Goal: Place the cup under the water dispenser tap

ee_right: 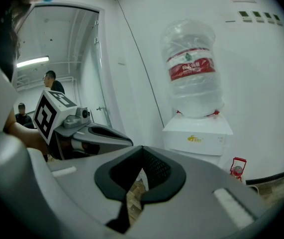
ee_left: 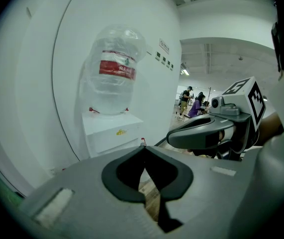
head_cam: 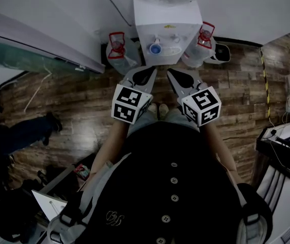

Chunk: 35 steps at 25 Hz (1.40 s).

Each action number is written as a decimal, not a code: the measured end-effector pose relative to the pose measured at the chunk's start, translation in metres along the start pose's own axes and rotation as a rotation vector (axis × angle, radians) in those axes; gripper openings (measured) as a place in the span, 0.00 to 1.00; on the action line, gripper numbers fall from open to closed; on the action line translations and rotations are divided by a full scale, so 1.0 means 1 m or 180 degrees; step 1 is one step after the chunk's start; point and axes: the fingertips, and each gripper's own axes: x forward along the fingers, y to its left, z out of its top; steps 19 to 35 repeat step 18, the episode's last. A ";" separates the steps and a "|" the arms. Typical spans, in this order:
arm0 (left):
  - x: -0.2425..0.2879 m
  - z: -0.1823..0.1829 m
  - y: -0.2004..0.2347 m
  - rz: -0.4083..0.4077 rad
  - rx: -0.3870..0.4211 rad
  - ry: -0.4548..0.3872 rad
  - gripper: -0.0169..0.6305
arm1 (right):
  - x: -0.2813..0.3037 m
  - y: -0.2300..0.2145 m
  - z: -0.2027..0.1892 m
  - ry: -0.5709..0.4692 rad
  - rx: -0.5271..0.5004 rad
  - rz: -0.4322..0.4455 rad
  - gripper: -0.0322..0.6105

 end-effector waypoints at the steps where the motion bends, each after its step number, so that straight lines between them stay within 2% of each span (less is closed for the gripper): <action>1: 0.000 0.000 0.000 0.0002 -0.0004 -0.0001 0.03 | 0.000 0.000 0.000 -0.0001 0.0001 -0.0002 0.05; 35: 0.002 -0.005 0.002 0.0030 -0.0032 0.0027 0.03 | 0.003 0.000 -0.007 0.0031 0.0055 0.0002 0.05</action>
